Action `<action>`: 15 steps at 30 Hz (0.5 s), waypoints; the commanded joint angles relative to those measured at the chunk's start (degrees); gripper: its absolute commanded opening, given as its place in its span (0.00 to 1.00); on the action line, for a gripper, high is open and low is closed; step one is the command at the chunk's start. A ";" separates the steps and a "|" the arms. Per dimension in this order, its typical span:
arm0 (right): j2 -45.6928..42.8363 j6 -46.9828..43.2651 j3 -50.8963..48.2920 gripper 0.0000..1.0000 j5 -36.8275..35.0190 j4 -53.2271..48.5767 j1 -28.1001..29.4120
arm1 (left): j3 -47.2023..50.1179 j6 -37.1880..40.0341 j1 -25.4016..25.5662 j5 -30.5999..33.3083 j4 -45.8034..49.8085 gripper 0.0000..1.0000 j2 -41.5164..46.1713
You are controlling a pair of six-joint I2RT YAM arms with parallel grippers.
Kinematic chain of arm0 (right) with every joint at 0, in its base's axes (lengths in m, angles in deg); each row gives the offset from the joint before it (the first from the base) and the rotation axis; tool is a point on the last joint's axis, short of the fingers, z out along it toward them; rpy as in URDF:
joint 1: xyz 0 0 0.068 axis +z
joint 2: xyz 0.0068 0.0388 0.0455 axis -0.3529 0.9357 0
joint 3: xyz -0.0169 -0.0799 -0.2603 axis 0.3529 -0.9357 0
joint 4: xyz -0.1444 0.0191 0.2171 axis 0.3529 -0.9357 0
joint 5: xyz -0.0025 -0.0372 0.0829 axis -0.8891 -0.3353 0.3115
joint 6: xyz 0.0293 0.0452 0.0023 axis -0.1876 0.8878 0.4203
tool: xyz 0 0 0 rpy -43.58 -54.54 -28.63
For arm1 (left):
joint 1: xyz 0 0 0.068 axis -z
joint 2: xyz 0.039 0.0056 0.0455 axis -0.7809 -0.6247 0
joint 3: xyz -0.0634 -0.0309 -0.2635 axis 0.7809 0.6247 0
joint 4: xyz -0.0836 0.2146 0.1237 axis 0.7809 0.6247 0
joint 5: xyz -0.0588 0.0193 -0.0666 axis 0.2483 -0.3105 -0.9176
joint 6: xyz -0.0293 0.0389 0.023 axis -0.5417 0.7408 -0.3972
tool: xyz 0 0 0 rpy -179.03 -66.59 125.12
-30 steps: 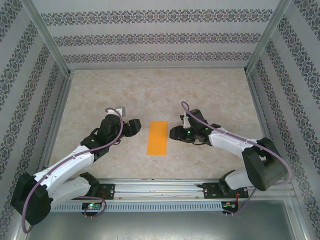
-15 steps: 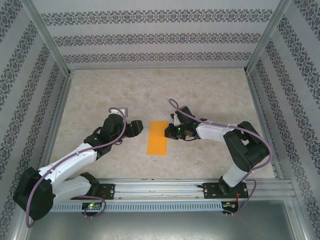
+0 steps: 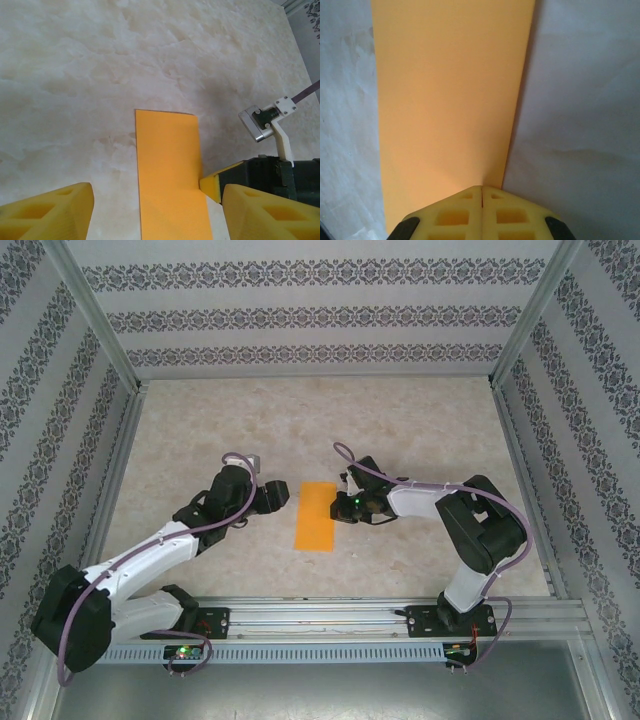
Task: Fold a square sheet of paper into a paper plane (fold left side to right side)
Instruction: Third fold the triangle at the center of the table.
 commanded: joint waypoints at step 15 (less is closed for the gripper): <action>2.51 -8.73 2.59 0.00 -4.14 -8.36 -0.94 | -9.88 -4.99 -0.65 -16.75 7.66 0.50 -21.25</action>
